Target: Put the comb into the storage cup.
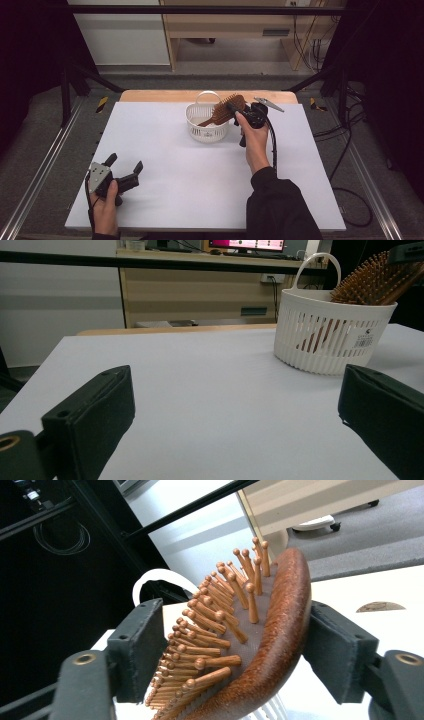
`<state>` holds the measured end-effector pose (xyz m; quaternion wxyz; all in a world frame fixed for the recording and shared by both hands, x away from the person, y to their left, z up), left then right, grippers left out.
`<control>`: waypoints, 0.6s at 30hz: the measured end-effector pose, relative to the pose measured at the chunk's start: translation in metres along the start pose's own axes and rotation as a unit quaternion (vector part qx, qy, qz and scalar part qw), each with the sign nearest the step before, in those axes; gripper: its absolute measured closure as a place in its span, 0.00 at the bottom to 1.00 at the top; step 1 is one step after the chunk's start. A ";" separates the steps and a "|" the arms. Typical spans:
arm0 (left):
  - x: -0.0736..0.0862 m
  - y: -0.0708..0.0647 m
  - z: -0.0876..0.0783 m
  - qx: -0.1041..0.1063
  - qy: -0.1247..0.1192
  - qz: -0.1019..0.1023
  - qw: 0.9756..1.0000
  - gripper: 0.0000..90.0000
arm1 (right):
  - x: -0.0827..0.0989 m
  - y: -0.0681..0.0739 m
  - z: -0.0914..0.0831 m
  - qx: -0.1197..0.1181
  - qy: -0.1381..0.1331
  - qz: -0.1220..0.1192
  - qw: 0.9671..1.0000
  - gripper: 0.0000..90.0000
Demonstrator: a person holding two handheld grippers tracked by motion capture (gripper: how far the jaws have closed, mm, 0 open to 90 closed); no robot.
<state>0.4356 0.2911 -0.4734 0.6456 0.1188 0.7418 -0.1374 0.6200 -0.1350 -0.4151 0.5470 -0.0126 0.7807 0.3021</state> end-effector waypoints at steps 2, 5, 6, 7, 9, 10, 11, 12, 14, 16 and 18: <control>0.000 0.000 0.000 0.000 0.000 0.000 1.000 0.02 | 0.000 0.000 0.000 0.002 0.002 -0.005 1.000 0.26; 0.000 0.000 0.000 -0.001 0.000 0.000 1.000 0.02 | 0.000 0.001 0.001 0.002 0.001 -0.001 1.000 0.22; 0.000 0.000 0.000 -0.001 0.001 0.000 1.000 0.02 | 0.000 0.000 0.001 0.001 0.002 0.002 1.000 0.20; 0.000 0.000 0.000 -0.001 0.000 0.001 1.000 0.02 | 0.000 0.000 0.001 0.001 0.002 0.003 1.000 0.20; 0.000 0.000 0.000 -0.001 0.000 0.000 1.000 0.02 | -0.001 0.001 0.000 0.001 0.000 0.000 1.000 0.19; 0.000 0.000 0.000 -0.001 0.000 0.000 1.000 0.02 | -0.001 0.001 -0.001 -0.001 -0.001 -0.002 1.000 0.19; 0.000 0.000 0.000 -0.001 0.000 0.000 1.000 0.02 | -0.002 0.002 -0.002 -0.002 -0.001 -0.003 1.000 0.19; 0.000 0.000 0.001 -0.001 0.000 0.000 1.000 0.02 | -0.003 0.002 -0.003 -0.002 -0.001 -0.009 1.000 0.18; 0.000 0.000 0.001 -0.001 0.001 0.001 1.000 0.02 | -0.004 0.002 -0.005 -0.001 -0.003 -0.013 1.000 0.16; 0.000 0.000 0.000 -0.001 0.000 0.000 1.000 0.02 | -0.004 0.002 -0.006 0.000 -0.003 -0.017 1.000 0.14; 0.000 0.000 0.000 -0.001 0.000 0.000 1.000 0.02 | -0.006 0.002 -0.008 -0.001 -0.007 -0.017 1.000 0.13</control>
Point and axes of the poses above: each handheld gripper's, and its own axes: z roughly forward along the jaws, x roughly out of its underside, y roughly to its left, the point moved 1 cm from there along z, roughly forward along the jaws, and after that the axes turned 1 degree about x, right-handed, at the moved point
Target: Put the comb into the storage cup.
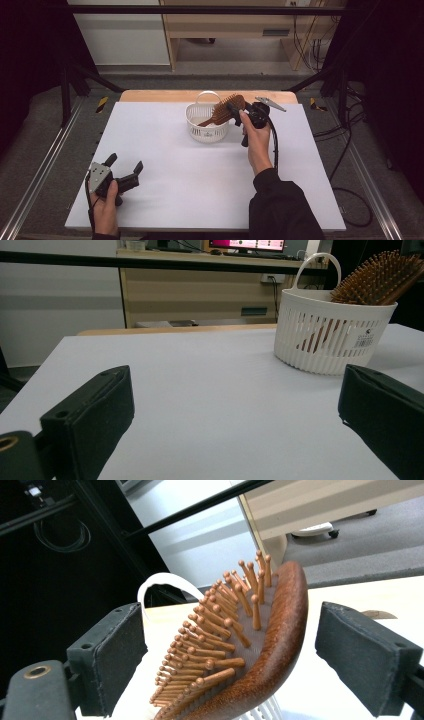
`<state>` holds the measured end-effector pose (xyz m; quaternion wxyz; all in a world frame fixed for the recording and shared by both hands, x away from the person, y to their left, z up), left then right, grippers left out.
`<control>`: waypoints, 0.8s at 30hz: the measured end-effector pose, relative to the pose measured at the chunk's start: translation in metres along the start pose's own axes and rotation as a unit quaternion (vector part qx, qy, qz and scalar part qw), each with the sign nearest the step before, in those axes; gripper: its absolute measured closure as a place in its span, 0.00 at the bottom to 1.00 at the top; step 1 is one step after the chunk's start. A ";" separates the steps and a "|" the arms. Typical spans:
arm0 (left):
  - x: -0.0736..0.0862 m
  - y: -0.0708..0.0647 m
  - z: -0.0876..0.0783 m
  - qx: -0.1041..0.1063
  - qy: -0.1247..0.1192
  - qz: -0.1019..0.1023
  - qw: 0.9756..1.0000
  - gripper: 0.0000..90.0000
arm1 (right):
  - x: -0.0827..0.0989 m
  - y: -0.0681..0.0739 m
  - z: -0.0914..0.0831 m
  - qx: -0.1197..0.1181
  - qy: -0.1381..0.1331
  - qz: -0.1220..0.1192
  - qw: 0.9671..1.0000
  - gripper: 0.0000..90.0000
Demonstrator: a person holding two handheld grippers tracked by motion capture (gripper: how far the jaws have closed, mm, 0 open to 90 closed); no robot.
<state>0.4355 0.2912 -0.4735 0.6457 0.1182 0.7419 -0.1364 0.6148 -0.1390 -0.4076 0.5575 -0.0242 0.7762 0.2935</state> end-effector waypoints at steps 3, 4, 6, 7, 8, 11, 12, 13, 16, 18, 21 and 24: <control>0.000 0.000 0.000 0.000 0.000 -0.001 1.000 0.02 | -0.002 0.000 -0.002 0.000 -0.005 -0.002 1.000 0.13; 0.000 0.000 0.000 0.000 0.000 -0.001 1.000 0.02 | -0.003 0.000 -0.003 0.001 -0.007 -0.003 1.000 0.12; 0.000 0.001 0.000 -0.001 0.000 -0.002 1.000 0.02 | -0.004 0.000 -0.004 0.002 -0.008 -0.005 1.000 0.12; 0.000 0.001 0.000 -0.001 0.001 -0.003 1.000 0.02 | -0.004 0.000 -0.005 0.003 -0.008 -0.004 1.000 0.13; 0.000 0.001 0.000 -0.001 0.001 -0.003 1.000 0.02 | -0.005 -0.001 -0.005 0.002 -0.008 -0.004 1.000 0.13; 0.000 0.000 0.000 -0.001 -0.001 -0.001 1.000 0.02 | -0.006 0.000 -0.008 -0.001 -0.011 -0.006 1.000 0.12; 0.000 -0.001 0.000 -0.002 -0.001 -0.001 1.000 0.02 | -0.006 0.001 -0.008 -0.002 -0.012 -0.006 1.000 0.12; 0.000 -0.001 0.001 -0.003 0.000 -0.003 1.000 0.02 | -0.006 0.002 -0.009 -0.001 -0.012 -0.006 1.000 0.13; 0.000 -0.002 0.002 -0.003 0.000 -0.003 1.000 0.02 | -0.007 0.002 -0.010 0.002 -0.011 -0.009 1.000 0.13; 0.000 -0.002 0.002 -0.004 0.000 -0.002 1.000 0.02 | -0.008 0.003 -0.011 0.002 -0.011 -0.009 1.000 0.14; 0.001 0.000 0.001 -0.006 0.000 -0.005 1.000 0.02 | -0.009 0.002 -0.012 0.001 -0.011 -0.012 1.000 0.13; 0.001 0.000 0.001 -0.007 -0.001 -0.004 1.000 0.02 | -0.010 0.001 -0.015 0.002 -0.014 -0.015 1.000 0.13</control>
Point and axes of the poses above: each handheld gripper's, and its own axes: z roughly forward along the jaws, x roughly out of its underside, y roughly to its left, the point moved 1 cm from there along z, roughly forward along the jaws, and after that the axes turned 1 degree about x, right-handed, at the moved point
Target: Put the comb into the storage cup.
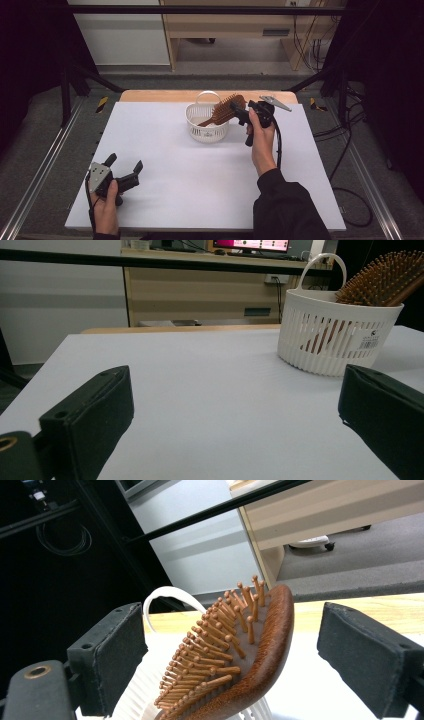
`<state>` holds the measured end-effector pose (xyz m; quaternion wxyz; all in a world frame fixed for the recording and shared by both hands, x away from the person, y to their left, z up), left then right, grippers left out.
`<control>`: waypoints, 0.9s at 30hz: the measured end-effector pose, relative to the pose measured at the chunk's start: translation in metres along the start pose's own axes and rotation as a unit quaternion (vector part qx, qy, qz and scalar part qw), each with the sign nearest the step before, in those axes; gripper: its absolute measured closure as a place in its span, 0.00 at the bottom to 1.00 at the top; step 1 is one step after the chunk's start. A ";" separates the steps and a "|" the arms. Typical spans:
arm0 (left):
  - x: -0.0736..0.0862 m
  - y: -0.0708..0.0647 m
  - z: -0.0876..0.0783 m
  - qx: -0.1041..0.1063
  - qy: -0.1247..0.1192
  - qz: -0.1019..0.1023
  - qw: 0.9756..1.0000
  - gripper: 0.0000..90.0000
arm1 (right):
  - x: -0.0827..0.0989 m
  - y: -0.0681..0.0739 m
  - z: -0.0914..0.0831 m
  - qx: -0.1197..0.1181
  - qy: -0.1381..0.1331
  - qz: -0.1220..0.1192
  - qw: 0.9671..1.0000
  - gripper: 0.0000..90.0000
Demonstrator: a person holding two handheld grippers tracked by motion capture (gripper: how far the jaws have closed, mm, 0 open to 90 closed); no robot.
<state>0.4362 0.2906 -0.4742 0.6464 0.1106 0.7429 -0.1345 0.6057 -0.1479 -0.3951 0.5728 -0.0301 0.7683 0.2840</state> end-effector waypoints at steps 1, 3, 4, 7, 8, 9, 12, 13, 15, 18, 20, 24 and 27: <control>0.000 0.000 0.000 0.001 0.000 0.001 1.000 0.02 | 0.000 0.000 -0.001 -0.001 -0.001 0.000 1.000 0.13; 0.000 -0.001 0.001 0.002 0.001 0.002 1.000 0.02 | -0.001 -0.001 -0.002 0.000 -0.003 -0.002 1.000 0.13; 0.000 -0.001 0.001 0.002 0.001 0.003 1.000 0.02 | -0.001 -0.001 -0.002 -0.001 -0.004 -0.003 1.000 0.13; 0.000 -0.001 0.000 0.001 0.000 0.003 1.000 0.02 | -0.002 0.000 -0.002 -0.002 -0.005 -0.005 1.000 0.12; 0.000 0.000 0.000 0.001 0.000 0.002 1.000 0.02 | -0.002 0.000 -0.001 0.000 -0.005 -0.006 1.000 0.12; 0.000 0.000 0.000 0.001 0.000 0.003 1.000 0.02 | -0.002 0.000 -0.001 -0.001 -0.006 -0.005 1.000 0.12; 0.000 0.002 -0.002 0.001 -0.001 0.003 1.000 0.02 | -0.002 0.001 -0.001 0.006 -0.011 -0.016 1.000 0.10; -0.001 0.003 -0.003 0.000 -0.001 0.003 1.000 0.02 | -0.002 0.001 -0.001 0.008 -0.013 -0.016 1.000 0.10; 0.000 0.004 -0.003 -0.001 -0.002 0.000 1.000 0.02 | -0.003 0.001 -0.002 0.015 -0.018 -0.022 0.999 0.09; -0.001 0.004 -0.003 -0.002 -0.002 -0.001 1.000 0.02 | -0.004 0.001 -0.005 0.025 -0.024 -0.031 0.999 0.08; -0.001 0.004 -0.003 -0.001 -0.002 0.000 1.000 0.02 | -0.005 0.001 -0.006 0.035 -0.031 -0.039 0.998 0.07; -0.001 0.003 -0.003 -0.001 -0.001 0.002 1.000 0.02 | -0.007 0.002 -0.009 0.045 -0.041 -0.052 0.997 0.06; -0.001 0.004 -0.003 -0.002 -0.001 0.000 1.000 0.02 | -0.009 0.002 -0.012 0.049 -0.048 -0.058 0.996 0.06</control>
Point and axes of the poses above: each handheld gripper's, and its own axes: z roughly forward along the jaws, x roughly out of its underside, y roughly to its left, the point moved 1 cm from there along z, roughly forward along the jaws, and after that the axes turned 1 degree about x, right-handed, at the moved point
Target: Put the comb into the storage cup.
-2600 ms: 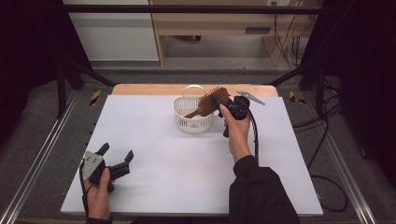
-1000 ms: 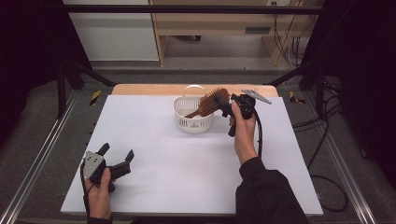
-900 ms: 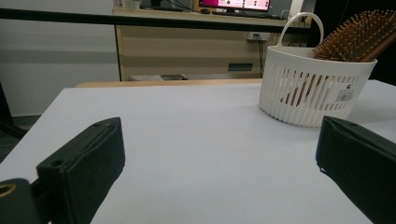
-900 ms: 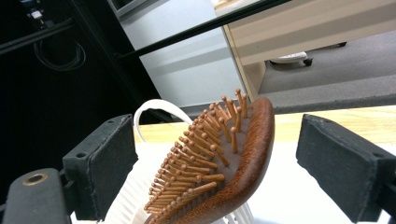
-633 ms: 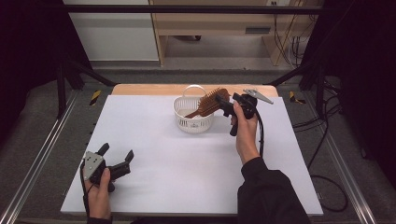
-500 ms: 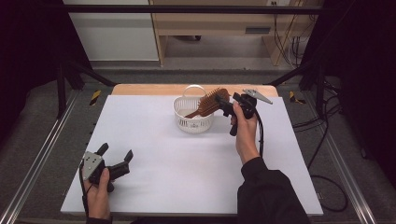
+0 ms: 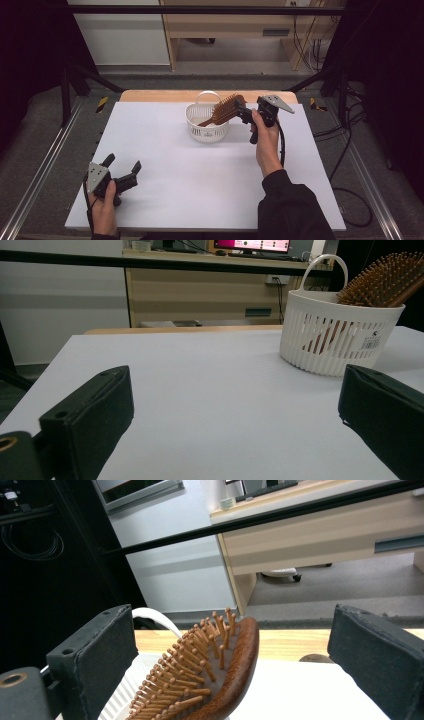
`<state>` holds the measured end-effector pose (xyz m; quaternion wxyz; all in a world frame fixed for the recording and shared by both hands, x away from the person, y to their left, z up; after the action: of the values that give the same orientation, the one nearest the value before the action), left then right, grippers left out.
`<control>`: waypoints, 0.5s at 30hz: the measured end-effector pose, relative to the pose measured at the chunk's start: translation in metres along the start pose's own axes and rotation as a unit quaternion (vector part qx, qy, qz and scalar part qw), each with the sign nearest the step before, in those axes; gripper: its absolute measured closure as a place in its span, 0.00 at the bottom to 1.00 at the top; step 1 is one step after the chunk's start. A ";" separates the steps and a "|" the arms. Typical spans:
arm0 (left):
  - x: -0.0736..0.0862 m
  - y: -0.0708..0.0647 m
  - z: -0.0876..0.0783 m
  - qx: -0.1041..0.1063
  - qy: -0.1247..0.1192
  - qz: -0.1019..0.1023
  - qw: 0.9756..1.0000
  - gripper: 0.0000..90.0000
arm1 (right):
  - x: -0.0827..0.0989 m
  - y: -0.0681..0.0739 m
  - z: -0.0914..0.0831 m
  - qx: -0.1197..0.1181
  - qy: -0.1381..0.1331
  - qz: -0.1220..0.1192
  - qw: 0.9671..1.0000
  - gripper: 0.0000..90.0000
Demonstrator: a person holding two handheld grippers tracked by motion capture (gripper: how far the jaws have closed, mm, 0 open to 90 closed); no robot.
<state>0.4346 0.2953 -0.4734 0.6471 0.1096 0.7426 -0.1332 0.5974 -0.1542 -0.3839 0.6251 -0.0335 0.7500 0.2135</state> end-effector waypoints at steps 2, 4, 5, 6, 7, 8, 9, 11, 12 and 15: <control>0.000 0.000 0.000 0.000 0.000 0.001 1.000 0.02 | -0.002 -0.001 -0.003 0.002 -0.005 -0.004 1.000 0.06; 0.000 0.000 0.000 0.000 0.000 0.001 1.000 0.02 | -0.004 -0.002 -0.007 0.002 -0.009 -0.008 1.000 0.06; 0.000 0.000 0.000 0.000 0.001 0.002 1.000 0.02 | -0.004 -0.002 -0.008 0.001 -0.009 -0.009 1.000 0.05; 0.000 0.000 0.000 0.000 0.001 0.002 1.000 0.02 | -0.005 -0.003 -0.010 0.000 -0.010 -0.011 1.000 0.05; 0.000 0.000 0.000 0.000 0.001 0.002 1.000 0.02 | -0.005 -0.004 -0.011 -0.001 -0.012 -0.013 1.000 0.05; 0.000 -0.001 0.000 0.001 0.000 0.002 1.000 0.02 | -0.006 -0.004 -0.013 -0.002 -0.011 -0.014 1.000 0.05; 0.000 -0.001 0.000 0.001 0.000 0.002 1.000 0.02 | -0.006 -0.005 -0.014 -0.002 -0.011 -0.016 1.000 0.05; 0.000 0.000 -0.001 0.000 0.000 0.002 1.000 0.02 | -0.007 -0.006 -0.018 0.000 -0.014 -0.019 1.000 0.05; 0.000 0.000 -0.001 0.000 0.000 0.002 1.000 0.02 | -0.008 -0.007 -0.020 0.002 -0.017 -0.020 1.000 0.05; 0.000 0.000 -0.001 -0.001 -0.001 0.001 1.000 0.02 | -0.009 -0.010 -0.025 0.006 -0.022 -0.024 0.999 0.05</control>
<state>0.4336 0.2962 -0.4731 0.6477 0.1101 0.7422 -0.1321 0.5798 -0.1737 -0.3745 0.6468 -0.0429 0.7363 0.1943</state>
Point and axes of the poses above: each handheld gripper's, and its own axes: z roughly forward along the jaws, x roughly out of its underside, y roughly to its left, the point moved 1 cm from there along z, roughly forward along the jaws, and after that the axes turned 1 degree about x, right-handed, at the moved point
